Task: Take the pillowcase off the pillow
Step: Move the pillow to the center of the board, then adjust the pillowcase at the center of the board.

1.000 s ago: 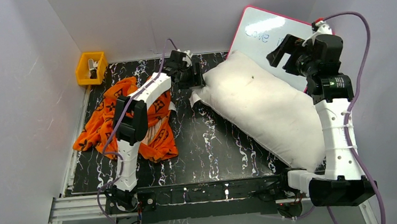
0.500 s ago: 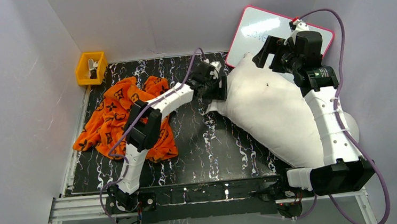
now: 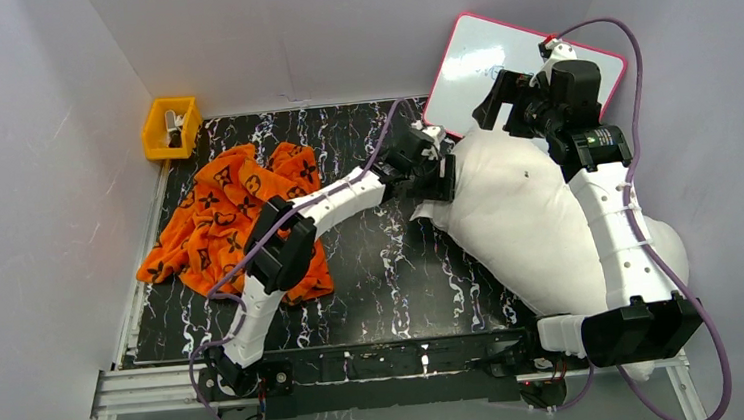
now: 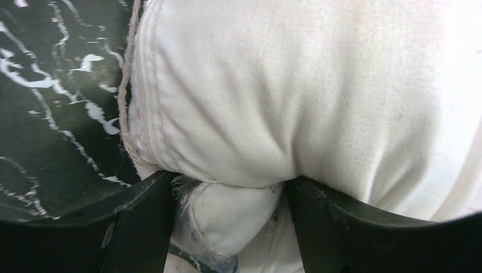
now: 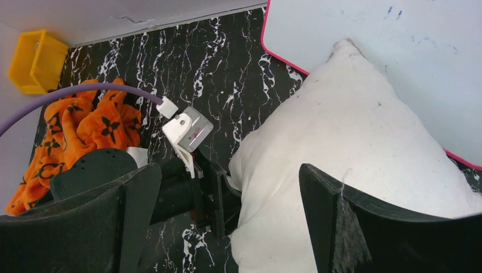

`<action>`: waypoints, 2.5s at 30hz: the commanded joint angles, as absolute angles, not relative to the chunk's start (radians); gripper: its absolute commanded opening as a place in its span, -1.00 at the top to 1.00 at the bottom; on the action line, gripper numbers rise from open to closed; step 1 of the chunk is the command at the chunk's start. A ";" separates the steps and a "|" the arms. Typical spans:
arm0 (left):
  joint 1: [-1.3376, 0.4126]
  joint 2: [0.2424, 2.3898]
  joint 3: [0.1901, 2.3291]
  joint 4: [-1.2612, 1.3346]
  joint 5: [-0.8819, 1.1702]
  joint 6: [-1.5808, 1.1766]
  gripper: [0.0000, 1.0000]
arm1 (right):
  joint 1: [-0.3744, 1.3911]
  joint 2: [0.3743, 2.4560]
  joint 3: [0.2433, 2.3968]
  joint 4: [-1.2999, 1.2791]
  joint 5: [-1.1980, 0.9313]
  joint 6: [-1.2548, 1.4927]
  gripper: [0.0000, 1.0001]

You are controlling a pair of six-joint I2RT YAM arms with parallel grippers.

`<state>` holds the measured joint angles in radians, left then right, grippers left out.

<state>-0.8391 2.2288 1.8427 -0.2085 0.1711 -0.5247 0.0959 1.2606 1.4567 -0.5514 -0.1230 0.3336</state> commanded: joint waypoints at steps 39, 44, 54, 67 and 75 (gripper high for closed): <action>0.016 1.638 1.473 -0.286 0.520 -0.350 -0.97 | 0.922 1.855 1.575 -0.264 -0.017 0.450 -0.96; -0.091 1.802 1.645 -0.354 0.494 -0.251 -0.97 | 1.035 1.862 1.443 -0.204 -0.031 0.537 -0.91; -0.186 2.024 1.699 -0.454 0.344 -0.142 -0.97 | 1.166 1.858 1.267 -0.067 -0.005 0.722 -0.92; -0.124 2.011 1.618 -0.451 0.225 -0.186 0.01 | 1.196 1.958 1.315 -0.012 0.076 0.711 -0.60; -0.039 1.945 1.603 -0.453 0.286 -0.203 1.00 | 1.190 1.967 1.306 -0.019 0.134 0.687 0.01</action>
<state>-0.0708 2.0666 1.5951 -0.4309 0.2554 -0.1986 1.1934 1.9743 1.2858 -0.0452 0.0620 0.7036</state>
